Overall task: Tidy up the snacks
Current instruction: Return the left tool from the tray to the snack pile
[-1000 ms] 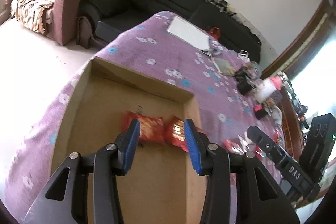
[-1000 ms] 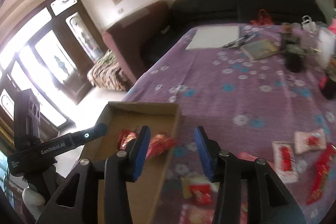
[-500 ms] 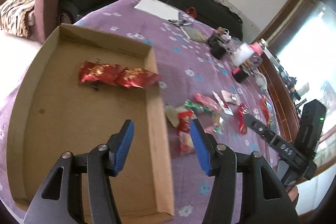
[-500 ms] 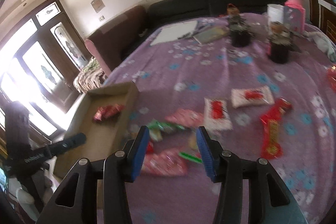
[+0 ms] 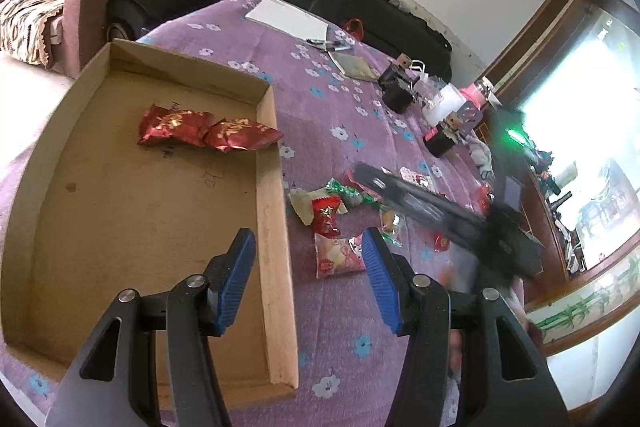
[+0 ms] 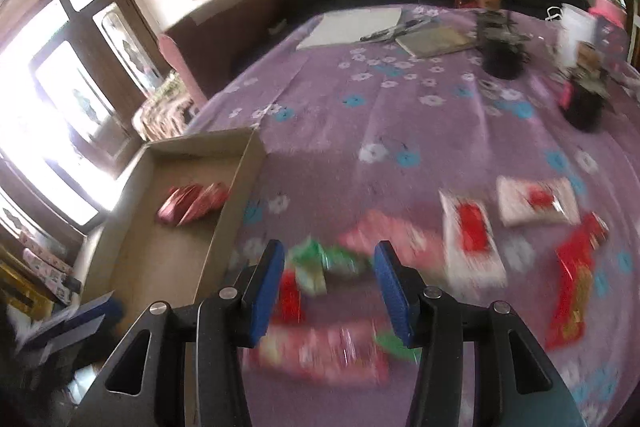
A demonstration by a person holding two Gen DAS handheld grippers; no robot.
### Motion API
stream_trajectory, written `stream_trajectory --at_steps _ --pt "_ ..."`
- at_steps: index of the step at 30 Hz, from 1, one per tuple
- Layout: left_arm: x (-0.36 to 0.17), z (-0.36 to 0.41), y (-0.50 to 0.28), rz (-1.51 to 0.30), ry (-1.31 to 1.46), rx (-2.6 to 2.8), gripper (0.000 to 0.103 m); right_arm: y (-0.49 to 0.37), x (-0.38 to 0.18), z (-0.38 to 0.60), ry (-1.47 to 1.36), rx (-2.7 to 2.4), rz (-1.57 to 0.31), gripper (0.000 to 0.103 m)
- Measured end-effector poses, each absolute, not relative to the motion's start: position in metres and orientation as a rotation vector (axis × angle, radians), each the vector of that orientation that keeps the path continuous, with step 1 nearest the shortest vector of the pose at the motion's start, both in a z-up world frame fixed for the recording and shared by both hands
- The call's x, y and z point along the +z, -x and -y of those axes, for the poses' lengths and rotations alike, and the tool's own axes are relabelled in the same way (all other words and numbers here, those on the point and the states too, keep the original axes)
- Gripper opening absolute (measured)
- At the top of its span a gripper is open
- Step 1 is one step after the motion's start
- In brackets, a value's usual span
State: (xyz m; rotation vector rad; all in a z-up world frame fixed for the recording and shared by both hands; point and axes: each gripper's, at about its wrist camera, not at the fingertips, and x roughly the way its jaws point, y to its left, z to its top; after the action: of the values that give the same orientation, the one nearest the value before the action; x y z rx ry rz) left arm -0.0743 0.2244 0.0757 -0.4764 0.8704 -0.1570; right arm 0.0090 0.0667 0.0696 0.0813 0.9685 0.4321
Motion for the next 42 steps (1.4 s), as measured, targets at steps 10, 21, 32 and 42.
stream_trajectory --at_steps 10,21,32,42 --pt "0.069 -0.219 0.069 -0.865 0.348 -0.05 0.054 -0.014 0.036 -0.104 0.185 0.348 -1.085 0.045" --pt "0.041 -0.217 0.033 -0.949 0.222 0.109 0.054 0.057 0.08 -0.018 0.05 0.363 -0.976 0.048" --pt "0.015 -0.217 0.043 -1.037 0.063 0.15 0.054 0.068 0.079 0.042 -0.06 0.296 -0.963 0.053" --pt "0.067 -0.233 0.077 -0.86 0.307 0.005 0.054 0.066 0.07 -0.023 -0.003 0.517 -0.946 0.053"
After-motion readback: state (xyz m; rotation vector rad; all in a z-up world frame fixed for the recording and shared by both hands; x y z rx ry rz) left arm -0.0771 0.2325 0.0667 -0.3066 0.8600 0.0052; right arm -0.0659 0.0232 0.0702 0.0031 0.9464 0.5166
